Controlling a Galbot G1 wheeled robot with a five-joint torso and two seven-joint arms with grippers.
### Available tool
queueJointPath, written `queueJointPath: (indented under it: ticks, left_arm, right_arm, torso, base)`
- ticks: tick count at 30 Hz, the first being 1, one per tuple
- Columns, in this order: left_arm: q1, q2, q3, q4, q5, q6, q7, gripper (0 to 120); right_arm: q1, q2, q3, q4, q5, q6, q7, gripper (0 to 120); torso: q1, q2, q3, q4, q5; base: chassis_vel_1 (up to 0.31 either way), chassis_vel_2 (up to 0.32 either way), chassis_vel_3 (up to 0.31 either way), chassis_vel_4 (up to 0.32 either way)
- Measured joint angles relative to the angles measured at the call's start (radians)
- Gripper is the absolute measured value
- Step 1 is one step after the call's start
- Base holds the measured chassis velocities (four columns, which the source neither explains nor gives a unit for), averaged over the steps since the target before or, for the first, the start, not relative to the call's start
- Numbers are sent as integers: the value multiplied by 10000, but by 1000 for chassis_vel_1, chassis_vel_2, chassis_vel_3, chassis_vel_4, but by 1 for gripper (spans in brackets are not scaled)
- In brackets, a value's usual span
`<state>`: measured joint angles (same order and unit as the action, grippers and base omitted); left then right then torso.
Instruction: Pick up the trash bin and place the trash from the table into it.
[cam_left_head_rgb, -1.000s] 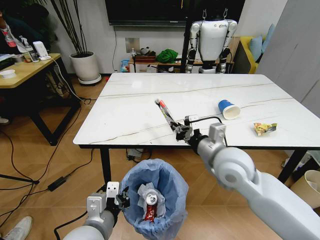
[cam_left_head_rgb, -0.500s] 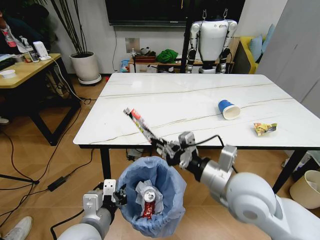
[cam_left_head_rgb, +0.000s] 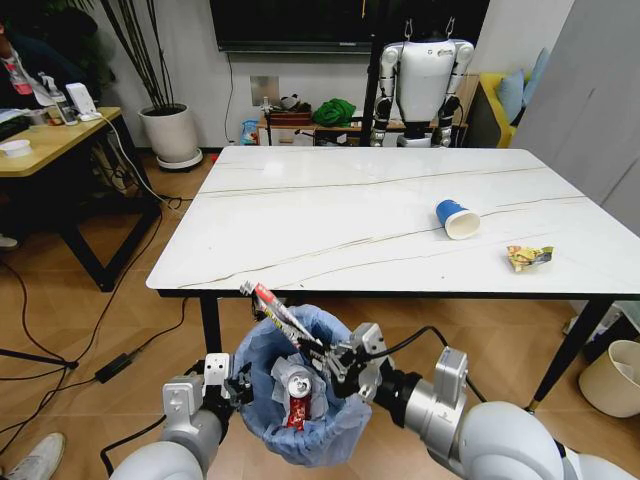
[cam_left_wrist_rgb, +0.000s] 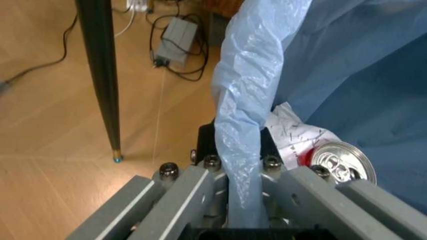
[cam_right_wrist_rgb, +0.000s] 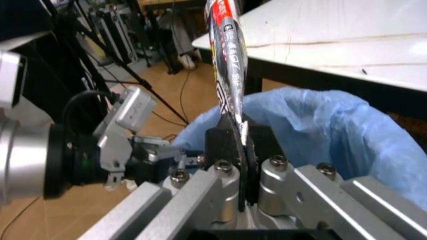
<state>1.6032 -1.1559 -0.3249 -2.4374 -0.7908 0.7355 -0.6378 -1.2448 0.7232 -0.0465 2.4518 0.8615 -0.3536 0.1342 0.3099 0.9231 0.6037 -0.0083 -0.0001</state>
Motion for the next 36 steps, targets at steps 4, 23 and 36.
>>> queueJointPath:
  ticks: [4,23,36]
  left_arm:
    - [30,3,18,-36,-317,0,-400,0]
    - [110,52,86,-116,-913,-1,-1052,0]
    - [268,77,140,-76,-793,-1,-877,0]
  right_arm:
    - [-377,-44,4,-113,-537,35,-225,0]
    - [-880,-21,-53,-279,-1753,254,-526,41]
    - [1000,220,1462,156,668,222,831,87]
  torso:
    - [0,0,0,-1,1]
    - [-1,-2,0,-2,1]
    - [0,-2,0,0,0]
  base:
    - [0,0,0,0]
    - [0,0,0,0]
    - [0,0,0,0]
